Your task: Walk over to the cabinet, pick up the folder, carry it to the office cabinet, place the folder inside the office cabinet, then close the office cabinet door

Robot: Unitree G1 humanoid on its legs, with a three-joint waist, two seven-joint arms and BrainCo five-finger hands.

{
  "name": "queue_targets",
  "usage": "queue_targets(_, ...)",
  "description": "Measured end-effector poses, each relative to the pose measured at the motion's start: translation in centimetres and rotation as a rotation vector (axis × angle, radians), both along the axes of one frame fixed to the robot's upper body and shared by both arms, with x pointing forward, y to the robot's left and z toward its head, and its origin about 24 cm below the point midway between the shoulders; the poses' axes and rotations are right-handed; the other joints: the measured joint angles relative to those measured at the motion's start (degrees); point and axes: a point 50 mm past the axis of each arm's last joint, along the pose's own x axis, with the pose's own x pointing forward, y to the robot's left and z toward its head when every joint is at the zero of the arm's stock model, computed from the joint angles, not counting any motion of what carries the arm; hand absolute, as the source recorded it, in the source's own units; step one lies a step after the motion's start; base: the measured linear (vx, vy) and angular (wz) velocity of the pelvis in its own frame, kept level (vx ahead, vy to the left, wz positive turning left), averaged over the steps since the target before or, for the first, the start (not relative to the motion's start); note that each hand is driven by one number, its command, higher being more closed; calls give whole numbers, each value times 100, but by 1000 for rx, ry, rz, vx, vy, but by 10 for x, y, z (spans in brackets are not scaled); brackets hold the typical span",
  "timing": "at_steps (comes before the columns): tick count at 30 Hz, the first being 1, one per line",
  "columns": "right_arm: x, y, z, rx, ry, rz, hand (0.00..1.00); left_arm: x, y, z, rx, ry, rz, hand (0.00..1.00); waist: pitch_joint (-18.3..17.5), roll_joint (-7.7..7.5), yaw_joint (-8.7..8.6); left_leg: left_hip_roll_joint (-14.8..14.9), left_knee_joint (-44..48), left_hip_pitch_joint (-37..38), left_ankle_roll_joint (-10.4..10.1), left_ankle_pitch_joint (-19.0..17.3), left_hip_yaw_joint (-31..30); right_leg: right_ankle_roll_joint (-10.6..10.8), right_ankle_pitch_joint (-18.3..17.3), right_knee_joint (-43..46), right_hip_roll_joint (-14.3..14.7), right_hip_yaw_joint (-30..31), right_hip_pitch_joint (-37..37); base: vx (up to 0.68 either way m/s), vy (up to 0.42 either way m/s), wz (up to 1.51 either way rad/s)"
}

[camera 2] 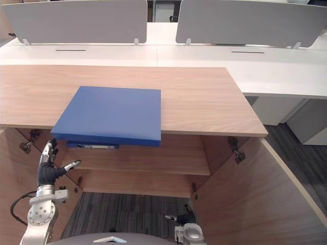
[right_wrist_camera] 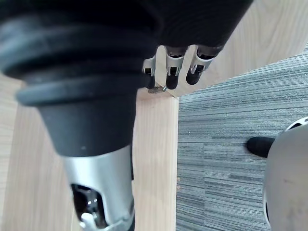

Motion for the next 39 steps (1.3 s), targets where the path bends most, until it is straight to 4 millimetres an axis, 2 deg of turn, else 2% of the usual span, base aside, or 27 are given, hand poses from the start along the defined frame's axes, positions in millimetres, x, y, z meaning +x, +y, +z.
queue_targets(6,-1,4,-1,7,3,7,0,-2,6,5,4,-29,39,0,-62,-95,80,-36,-1,-5,2,12,-173,54,18,-41,-21,-164,120,-7,0,15)
queue_targets(15,-1,5,-1,8,8,22,0,-4,9,37,21,-177,53,0,-81,-127,153,-51,-3,6,13,30,-267,17,-5,-48,-29,-274,193,-24,-3,6)
queue_targets(22,-1,11,-2,-7,18,112,0,10,11,70,196,-280,-80,0,-80,-125,95,-50,-4,30,8,44,-293,-10,-20,-65,-26,-285,224,-41,-1,2)
queue_targets(29,1,10,-2,-11,23,159,0,24,-1,84,324,-324,-225,0,-76,-119,-10,-38,-6,100,7,39,-187,-11,19,-138,-10,-165,258,-29,5,-8)
queue_targets(39,3,5,0,-39,24,197,0,32,-25,87,474,-305,-442,0,-75,-107,-115,-9,-8,214,1,3,48,-39,127,-235,35,89,300,-29,8,-12)
